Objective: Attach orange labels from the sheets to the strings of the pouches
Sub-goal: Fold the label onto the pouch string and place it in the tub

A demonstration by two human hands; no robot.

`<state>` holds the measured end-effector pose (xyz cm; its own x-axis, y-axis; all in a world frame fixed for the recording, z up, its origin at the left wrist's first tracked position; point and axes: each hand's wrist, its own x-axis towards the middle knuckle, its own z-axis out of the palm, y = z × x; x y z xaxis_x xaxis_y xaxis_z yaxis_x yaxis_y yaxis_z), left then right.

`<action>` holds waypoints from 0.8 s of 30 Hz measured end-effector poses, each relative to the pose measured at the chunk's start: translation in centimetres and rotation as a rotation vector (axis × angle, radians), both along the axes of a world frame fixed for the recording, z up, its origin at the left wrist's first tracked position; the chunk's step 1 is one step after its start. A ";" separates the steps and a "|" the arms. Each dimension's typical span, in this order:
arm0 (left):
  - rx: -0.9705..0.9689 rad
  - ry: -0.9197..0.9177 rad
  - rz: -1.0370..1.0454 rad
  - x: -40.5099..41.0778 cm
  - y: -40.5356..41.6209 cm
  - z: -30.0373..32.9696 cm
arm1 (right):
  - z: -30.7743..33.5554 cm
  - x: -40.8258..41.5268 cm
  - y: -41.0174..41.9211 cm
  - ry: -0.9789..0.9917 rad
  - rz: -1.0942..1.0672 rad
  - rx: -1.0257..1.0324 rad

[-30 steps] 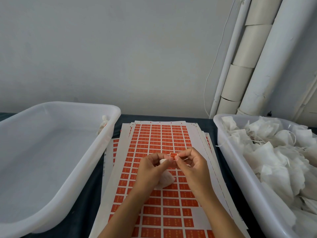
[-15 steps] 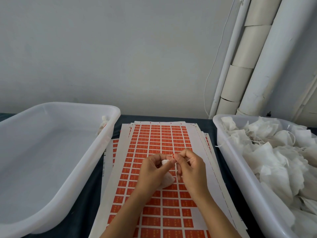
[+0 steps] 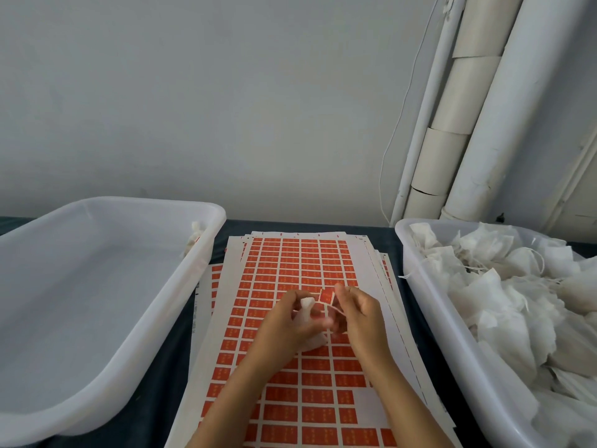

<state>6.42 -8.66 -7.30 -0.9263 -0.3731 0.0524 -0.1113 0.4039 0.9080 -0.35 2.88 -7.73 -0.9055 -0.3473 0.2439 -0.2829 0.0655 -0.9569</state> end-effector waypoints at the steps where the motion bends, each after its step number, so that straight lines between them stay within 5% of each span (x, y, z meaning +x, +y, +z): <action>1: -0.042 -0.064 -0.009 0.5 -0.5 0.1 | 0.2 0.0 0.3 -0.041 0.025 0.019; 6: -0.285 -0.187 -0.025 2.7 -2.1 0.2 | 0.5 -0.7 1.5 0.018 0.174 0.404; 10: -0.271 -0.180 -0.006 3.2 -2.4 -0.1 | 0.3 -0.5 1.3 0.054 0.313 0.609; 24: -0.311 -0.048 0.201 0.2 -3.0 4.5 | 4.3 -2.2 -1.8 0.098 0.127 0.375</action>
<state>6.66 -11.63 -2.82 -0.8405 -0.5207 0.1497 -0.2559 0.6251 0.7374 -2.59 1.05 -3.42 -0.8283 -0.5364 0.1619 -0.3999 0.3635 -0.8414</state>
